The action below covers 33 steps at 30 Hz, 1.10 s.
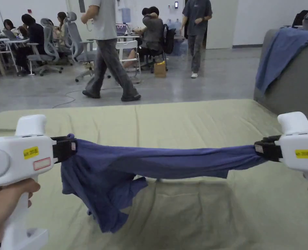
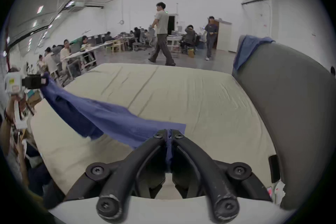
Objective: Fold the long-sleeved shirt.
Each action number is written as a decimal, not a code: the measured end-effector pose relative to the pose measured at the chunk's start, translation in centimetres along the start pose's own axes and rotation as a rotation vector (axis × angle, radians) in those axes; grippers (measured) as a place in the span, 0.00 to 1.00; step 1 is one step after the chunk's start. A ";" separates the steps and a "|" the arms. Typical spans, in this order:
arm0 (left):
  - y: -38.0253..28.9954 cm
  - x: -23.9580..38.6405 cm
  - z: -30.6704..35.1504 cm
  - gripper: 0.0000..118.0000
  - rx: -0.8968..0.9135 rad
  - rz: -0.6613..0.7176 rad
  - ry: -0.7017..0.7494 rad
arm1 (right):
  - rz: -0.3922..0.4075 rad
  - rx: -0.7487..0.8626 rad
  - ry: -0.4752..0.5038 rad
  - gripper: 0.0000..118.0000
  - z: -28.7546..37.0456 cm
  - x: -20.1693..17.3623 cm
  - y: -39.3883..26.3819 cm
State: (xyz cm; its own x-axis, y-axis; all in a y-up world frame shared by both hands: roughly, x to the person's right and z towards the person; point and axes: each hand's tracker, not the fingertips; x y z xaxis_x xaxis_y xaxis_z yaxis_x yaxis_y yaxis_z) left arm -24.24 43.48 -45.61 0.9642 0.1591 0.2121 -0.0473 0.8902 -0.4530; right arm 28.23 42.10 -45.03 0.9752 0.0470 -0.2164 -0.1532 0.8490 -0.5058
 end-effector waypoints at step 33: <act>-15.7 -2.9 -0.3 0.00 -0.238 -0.077 0.076 | -0.084 -0.364 -0.007 0.00 2.1 -4.1 -19.3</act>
State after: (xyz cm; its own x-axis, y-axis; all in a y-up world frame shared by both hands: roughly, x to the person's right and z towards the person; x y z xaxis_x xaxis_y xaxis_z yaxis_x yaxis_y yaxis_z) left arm -26.25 28.91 -39.35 0.9799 0.0545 0.1919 0.0807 0.7716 -0.6310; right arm 27.56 26.57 -32.66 0.9876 -0.0102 -0.1564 -0.1181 0.6077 -0.7854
